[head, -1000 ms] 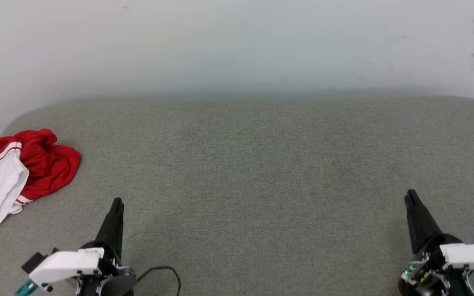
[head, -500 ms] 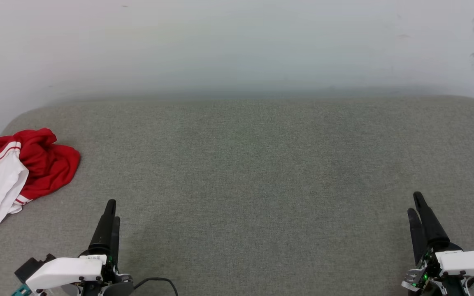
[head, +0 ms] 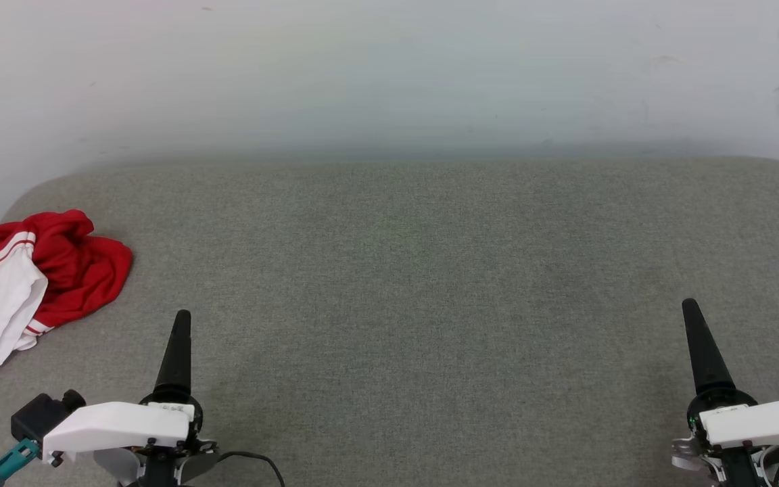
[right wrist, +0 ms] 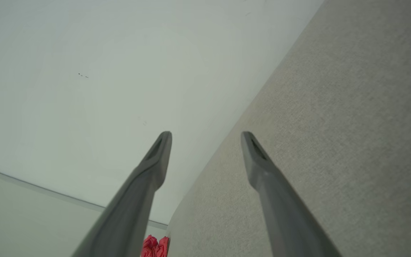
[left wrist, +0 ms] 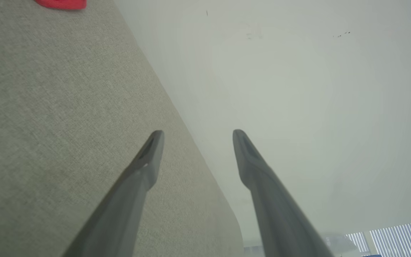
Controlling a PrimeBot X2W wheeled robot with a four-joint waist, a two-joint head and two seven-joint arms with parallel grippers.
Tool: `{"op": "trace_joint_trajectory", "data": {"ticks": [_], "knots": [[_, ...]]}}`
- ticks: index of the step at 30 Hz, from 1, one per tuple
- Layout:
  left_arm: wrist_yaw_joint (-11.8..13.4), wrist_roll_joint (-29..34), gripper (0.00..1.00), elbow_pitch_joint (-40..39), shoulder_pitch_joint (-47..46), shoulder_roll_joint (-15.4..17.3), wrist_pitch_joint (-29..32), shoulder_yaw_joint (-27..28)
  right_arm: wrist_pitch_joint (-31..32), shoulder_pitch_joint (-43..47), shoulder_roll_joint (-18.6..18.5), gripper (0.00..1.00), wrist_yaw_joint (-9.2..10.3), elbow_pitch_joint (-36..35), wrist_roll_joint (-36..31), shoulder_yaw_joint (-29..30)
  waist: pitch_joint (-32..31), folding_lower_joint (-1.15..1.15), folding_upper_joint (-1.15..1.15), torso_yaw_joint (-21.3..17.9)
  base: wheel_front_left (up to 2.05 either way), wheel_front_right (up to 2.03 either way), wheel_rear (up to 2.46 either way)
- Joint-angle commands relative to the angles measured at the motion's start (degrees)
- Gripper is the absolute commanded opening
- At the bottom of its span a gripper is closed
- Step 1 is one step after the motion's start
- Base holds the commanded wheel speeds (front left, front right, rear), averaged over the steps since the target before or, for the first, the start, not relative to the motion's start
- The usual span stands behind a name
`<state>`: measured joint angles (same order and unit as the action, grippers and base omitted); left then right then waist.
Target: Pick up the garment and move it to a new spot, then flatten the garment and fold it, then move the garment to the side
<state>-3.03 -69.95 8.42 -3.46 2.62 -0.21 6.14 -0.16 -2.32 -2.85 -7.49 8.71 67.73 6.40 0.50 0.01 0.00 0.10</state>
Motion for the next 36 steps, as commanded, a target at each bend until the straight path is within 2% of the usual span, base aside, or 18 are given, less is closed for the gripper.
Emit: {"op": "trace_joint_trajectory", "data": {"ticks": [1,14,25,27,36], "knots": [[0.71,3.14,1.00,-1.73,-0.27,0.17,-0.67,-0.41,-0.70,-0.53,-0.08,1.00,-0.01,-1.99,-3.71,-0.24,0.00,0.00,0.00,0.02,0.00,0.00,0.00],[4.64,17.91,1.00,-4.88,0.53,0.20,-3.41,-3.07,-3.45,0.45,-0.08,1.00,-0.01,-5.23,-19.74,-1.46,0.04,0.00,0.00,0.13,0.00,0.00,0.00],[6.32,27.58,1.00,-6.12,1.08,0.23,-5.47,-4.55,-5.56,1.53,-0.07,1.00,-0.01,-5.88,-29.01,-2.29,0.14,0.00,0.00,0.13,0.00,0.00,0.00],[6.93,32.43,1.00,-6.66,1.35,0.24,-6.51,-5.32,-6.58,1.89,-0.07,1.00,-0.01,-6.13,-33.49,-2.31,0.24,0.00,0.00,0.15,0.00,0.00,0.00],[7.06,40.69,1.00,-7.64,1.90,0.25,-8.31,-6.60,-8.31,2.69,-0.07,1.00,-0.01,-6.80,-41.02,-2.73,0.39,0.00,0.00,0.24,0.00,0.00,0.00]]}}
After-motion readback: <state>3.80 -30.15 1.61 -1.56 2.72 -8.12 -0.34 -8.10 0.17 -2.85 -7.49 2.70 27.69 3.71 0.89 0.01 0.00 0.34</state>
